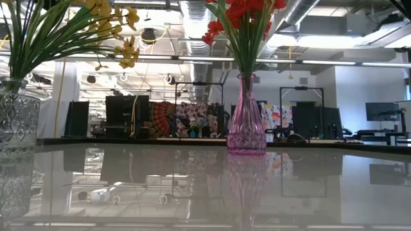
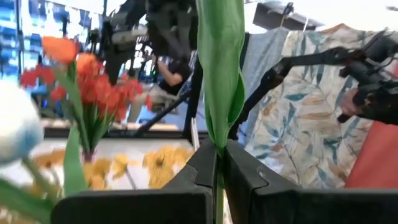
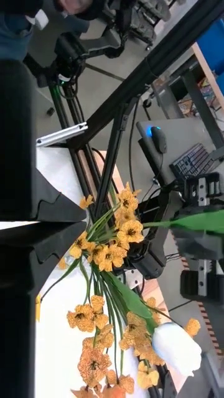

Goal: Sort flowers into vase by color
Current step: Put the white flower into the transparent vase

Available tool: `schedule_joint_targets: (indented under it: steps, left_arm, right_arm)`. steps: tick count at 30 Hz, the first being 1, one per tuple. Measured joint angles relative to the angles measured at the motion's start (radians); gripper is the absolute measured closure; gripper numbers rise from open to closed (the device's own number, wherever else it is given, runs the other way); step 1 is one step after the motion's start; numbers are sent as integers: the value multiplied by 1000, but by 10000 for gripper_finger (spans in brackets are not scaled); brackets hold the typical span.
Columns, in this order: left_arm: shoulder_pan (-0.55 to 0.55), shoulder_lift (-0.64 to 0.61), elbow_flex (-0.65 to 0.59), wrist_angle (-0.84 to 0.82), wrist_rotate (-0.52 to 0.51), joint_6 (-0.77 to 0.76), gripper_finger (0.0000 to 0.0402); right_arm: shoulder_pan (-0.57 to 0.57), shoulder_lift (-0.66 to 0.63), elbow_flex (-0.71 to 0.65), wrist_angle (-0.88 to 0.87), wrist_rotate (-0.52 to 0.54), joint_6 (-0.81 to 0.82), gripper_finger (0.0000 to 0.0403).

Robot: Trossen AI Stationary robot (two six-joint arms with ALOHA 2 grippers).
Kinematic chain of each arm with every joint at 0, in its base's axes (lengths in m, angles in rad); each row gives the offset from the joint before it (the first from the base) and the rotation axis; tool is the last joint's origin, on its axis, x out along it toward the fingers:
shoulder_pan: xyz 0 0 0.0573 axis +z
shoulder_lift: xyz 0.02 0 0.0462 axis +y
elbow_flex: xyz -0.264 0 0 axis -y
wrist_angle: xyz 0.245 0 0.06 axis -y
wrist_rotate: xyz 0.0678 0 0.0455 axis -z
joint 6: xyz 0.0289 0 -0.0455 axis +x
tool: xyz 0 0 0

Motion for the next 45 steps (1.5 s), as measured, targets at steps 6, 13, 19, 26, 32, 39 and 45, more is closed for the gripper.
schedule_joint_targets:
  steps: [6,13,19,26,32,39,45]
  left_arm:
    - [0,0,0,-128,-24,110,401]
    - [0,0,0,-182,-31,180,401]
    - [0,0,0,-311,-21,246,401]
    - [0,0,-1,-355,4,246,401]
    - [0,0,-1,-424,3,221,401]
    - [0,0,-1,-471,2,215,382]
    - [0,0,-1,-470,1,215,354]
  right_arm:
    - [0,0,0,0,-32,-25,376]
    - [0,0,0,0,-50,-43,376]
    - [0,0,0,0,-67,-43,376]
    - [0,0,0,-1,-75,-51,376]
    - [0,0,0,-1,-76,-67,376]
    - [0,0,0,-1,-77,-77,376]
    - [0,1,0,-1,-88,-80,376]
